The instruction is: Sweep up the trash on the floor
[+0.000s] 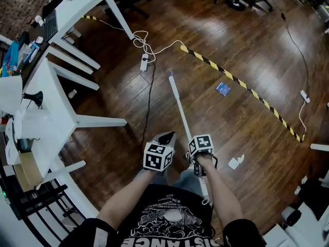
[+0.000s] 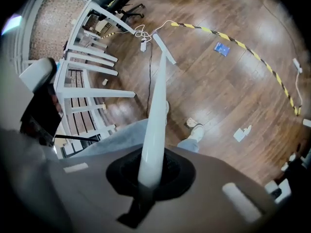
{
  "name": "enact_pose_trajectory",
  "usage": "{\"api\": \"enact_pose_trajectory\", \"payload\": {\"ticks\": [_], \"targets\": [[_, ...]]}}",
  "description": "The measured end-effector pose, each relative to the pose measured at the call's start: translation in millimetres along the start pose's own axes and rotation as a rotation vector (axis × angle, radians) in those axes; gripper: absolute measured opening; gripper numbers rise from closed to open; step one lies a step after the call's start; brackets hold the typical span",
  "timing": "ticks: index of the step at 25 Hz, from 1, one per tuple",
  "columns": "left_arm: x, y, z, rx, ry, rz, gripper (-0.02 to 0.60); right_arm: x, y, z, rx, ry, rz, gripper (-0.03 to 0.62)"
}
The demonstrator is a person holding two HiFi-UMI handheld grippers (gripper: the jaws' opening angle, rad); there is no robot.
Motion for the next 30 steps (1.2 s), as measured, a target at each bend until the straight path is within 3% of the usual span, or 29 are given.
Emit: {"api": "enact_pose_trajectory", "payload": {"ticks": [7, 11, 13, 16, 23, 30], "targets": [[91, -35, 12, 0.075, 0.011, -0.029, 0.005, 71, -80, -28, 0.053, -0.157, -0.103, 0.0], [129, -51, 11, 0.091, 0.004, -0.021, 0.005, 93, -112, -42, 0.082, -0.29, -0.167, 0.0], [142, -56, 7, 0.099, 0.008, -0.026, 0.005, 99, -121, -49, 0.097, -0.288, -0.159, 0.0], [152, -62, 2, 0.11, 0.021, -0.027, 0.005, 100, -125, -56, 0.108, -0.292, -0.167, 0.0], [157, -64, -10, 0.15, 0.07, -0.03, 0.005, 80, -123, -56, 0.065, -0.437, -0.364, 0.0], [146, -67, -24, 0.189, 0.126, -0.064, 0.005, 65, -119, -54, 0.042, -0.469, -0.435, 0.0]]}}
Point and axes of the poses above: the fingertips, and each gripper's own axes: z backward along the fingers, x to its left, y out of its underside, the point moved 9 cm from there along z, backward along the fingers, and after that the axes turned 11 degrees about y, right-handed, at the moved point
